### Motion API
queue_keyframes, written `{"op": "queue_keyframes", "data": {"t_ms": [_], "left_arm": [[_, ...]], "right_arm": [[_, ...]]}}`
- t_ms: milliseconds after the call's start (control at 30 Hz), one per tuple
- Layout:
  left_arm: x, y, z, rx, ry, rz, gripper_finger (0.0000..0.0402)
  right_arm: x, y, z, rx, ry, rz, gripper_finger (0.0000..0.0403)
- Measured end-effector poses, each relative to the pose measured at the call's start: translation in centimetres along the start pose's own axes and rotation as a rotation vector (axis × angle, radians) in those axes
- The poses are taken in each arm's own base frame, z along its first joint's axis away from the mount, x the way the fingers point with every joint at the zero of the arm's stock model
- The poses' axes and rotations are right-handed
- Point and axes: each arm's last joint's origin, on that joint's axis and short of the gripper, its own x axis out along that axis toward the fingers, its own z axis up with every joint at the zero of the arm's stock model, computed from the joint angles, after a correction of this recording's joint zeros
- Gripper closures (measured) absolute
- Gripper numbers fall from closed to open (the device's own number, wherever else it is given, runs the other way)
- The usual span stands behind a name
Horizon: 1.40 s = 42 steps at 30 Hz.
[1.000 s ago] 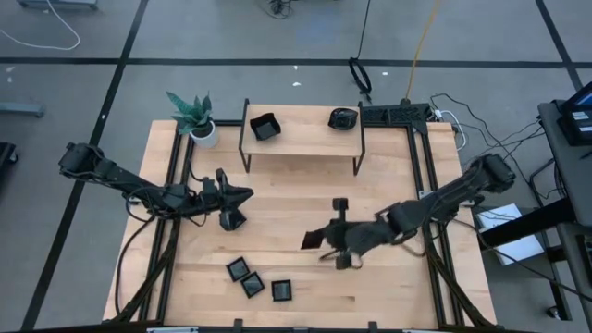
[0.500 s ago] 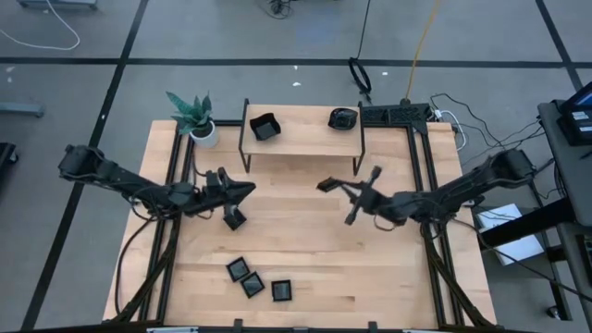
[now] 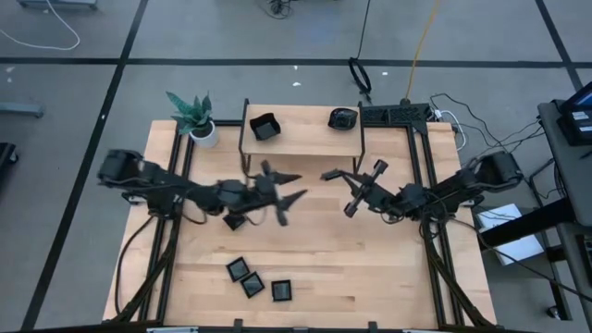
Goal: Pick & Place Mini shaped plates
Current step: Put the black square plate on the shelf
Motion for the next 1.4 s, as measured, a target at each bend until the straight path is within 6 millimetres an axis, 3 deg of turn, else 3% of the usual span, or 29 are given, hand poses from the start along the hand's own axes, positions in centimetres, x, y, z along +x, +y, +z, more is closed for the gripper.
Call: {"op": "queue_keyframes", "data": {"t_ms": [133,300,400,933,1100,1400], "left_arm": [[2.7,-1.2,-0.9,0.096,0.049,0.061,0.0168],[4.2,-1.9,-2.5,0.111,0.123,0.099,0.0170],[4.3,-2.0,-3.2,0.081,0.133,0.101,0.0181],[4.9,-0.9,-2.5,0.104,0.059,0.134,0.0238],[5.3,-0.1,-2.3,0.029,0.031,0.104,0.0247],[5.4,0.3,-2.3,0.065,0.032,0.115,0.0250]], "right_arm": [[0.0,0.2,-0.2,-0.055,0.006,0.006,0.0403],[-0.3,0.5,0.1,-0.098,-0.010,0.026,0.0403],[-0.3,0.5,0.3,-0.101,-0.055,0.053,0.0403],[0.4,-0.2,-0.1,-0.114,-0.086,0.057,0.0403],[0.6,-0.3,-0.2,-0.079,-0.111,0.080,0.0403],[0.7,-0.5,-0.4,-0.073,-0.104,0.072,0.0403]]}}
